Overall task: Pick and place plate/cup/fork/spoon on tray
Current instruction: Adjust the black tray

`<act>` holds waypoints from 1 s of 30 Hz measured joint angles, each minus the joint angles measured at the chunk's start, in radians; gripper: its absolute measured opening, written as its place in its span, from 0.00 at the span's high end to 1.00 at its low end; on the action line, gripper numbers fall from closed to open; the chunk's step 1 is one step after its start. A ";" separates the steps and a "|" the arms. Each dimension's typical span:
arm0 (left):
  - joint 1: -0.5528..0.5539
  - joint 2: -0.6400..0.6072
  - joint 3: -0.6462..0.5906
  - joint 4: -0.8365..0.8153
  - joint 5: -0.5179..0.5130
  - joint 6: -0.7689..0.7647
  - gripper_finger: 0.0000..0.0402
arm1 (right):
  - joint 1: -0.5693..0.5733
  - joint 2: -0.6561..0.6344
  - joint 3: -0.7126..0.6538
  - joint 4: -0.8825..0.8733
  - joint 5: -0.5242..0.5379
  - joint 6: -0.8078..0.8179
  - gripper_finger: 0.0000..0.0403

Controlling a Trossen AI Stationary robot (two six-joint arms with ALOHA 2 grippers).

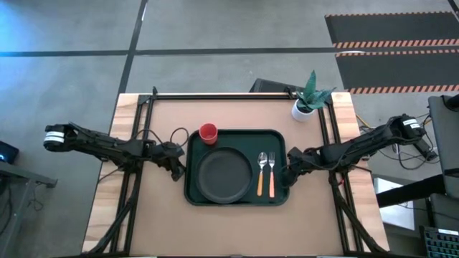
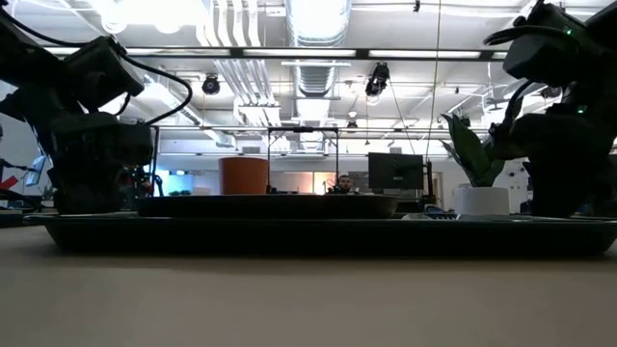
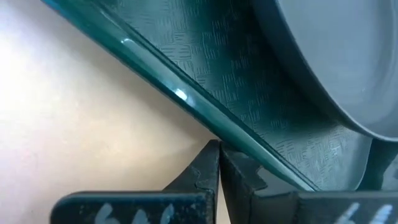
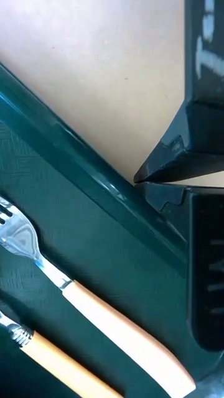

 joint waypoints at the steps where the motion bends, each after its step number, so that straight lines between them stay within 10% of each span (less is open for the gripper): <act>1: -0.004 0.000 0.001 0.000 0.003 -0.008 1.00 | 0.000 0.001 0.000 -0.003 0.000 0.001 0.98; 30: -0.031 -0.068 -0.004 -0.127 0.067 -0.031 1.00 | -0.002 -0.152 0.017 -0.104 -0.016 -0.066 0.98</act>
